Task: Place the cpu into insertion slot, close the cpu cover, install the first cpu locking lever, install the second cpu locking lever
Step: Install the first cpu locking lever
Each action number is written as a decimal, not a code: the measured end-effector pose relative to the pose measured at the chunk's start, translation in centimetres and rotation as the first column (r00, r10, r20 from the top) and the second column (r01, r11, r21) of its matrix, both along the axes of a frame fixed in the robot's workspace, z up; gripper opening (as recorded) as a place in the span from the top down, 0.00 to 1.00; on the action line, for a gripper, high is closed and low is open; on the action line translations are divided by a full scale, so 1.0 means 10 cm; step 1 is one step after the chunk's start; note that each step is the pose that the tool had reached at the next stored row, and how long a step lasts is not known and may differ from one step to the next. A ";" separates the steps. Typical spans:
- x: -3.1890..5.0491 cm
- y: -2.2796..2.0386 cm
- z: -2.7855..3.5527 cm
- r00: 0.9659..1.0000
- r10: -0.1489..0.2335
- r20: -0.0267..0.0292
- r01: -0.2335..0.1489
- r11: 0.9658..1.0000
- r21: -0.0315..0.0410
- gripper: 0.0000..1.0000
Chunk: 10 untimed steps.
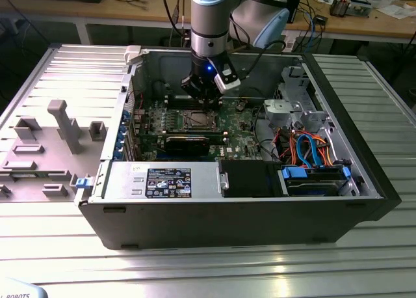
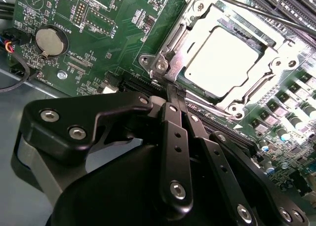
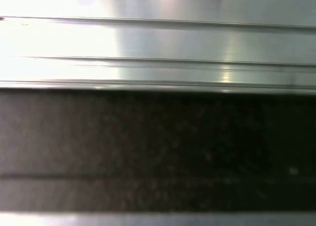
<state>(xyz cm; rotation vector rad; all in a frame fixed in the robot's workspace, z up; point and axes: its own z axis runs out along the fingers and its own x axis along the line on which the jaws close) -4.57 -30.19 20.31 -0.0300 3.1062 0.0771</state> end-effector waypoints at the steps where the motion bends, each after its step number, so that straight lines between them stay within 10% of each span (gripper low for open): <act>1: 0.000 0.000 0.001 1.000 0.000 0.000 0.000 1.000 0.000 0.89; 10: 0.000 0.000 0.025 1.000 0.000 0.000 0.000 1.000 0.000 0.89</act>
